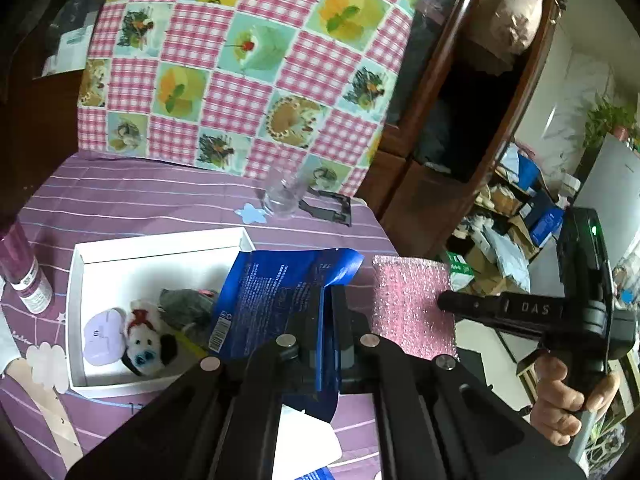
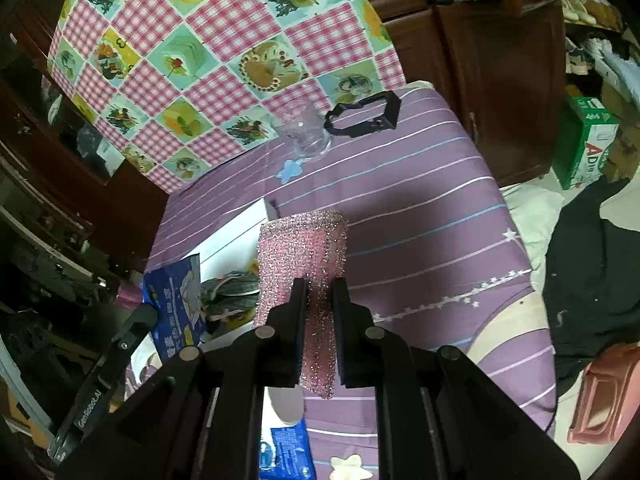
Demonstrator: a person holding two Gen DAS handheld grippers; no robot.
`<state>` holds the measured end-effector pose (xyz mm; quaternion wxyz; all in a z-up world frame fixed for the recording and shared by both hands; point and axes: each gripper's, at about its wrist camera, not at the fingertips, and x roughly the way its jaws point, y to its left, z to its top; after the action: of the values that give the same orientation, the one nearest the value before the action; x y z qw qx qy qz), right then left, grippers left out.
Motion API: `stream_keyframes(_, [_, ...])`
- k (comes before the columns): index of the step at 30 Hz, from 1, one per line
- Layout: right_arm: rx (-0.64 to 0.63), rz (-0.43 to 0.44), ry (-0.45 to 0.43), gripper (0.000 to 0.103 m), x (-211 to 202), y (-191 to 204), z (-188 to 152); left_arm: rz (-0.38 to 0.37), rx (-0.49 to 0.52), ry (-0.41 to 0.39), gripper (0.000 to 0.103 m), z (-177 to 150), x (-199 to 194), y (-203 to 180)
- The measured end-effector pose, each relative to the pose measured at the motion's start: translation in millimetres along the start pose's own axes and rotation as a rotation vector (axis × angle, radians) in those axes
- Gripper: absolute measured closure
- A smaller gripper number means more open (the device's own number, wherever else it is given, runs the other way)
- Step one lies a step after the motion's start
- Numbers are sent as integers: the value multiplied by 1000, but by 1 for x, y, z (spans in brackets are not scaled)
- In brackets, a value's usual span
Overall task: Organize soft objects
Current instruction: 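Carry the blue packet and pink sponge over the white box with both grippers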
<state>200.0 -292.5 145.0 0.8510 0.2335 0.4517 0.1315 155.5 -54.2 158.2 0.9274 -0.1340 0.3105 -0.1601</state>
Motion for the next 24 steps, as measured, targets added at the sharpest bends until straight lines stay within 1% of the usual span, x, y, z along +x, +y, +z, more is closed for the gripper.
stream_keyframes(3, [-9, -6, 3, 89, 5, 8, -2, -5, -34, -12, 101, 5, -7, 15])
stream_keyframes(7, [-34, 26, 1, 89, 7, 22, -5, -3, -70, -39, 101, 11, -20, 33])
stream_keyframes(12, [-79, 34, -2, 89, 10, 44, -10, 8, -102, -40, 101, 16, -26, 54])
stream_keyframes(14, [-95, 37, -4, 89, 12, 53, -13, 26, -92, -45, 101, 17, -27, 58])
stream_keyframes(18, [-137, 44, -10, 89, 17, 73, -19, 72, -91, -87, 101, 21, -34, 72])
stream_keyframes(20, [-159, 52, 0, 89, 24, 84, -21, 92, -99, -98, 101, 22, -36, 80])
stream_keyframes(23, [-167, 50, 17, 89, 35, 94, -20, 148, -114, -111, 101, 23, -36, 94])
stream_keyframes(24, [-166, 49, 22, 89, 39, 97, -18, 156, -114, -110, 101, 24, -34, 97])
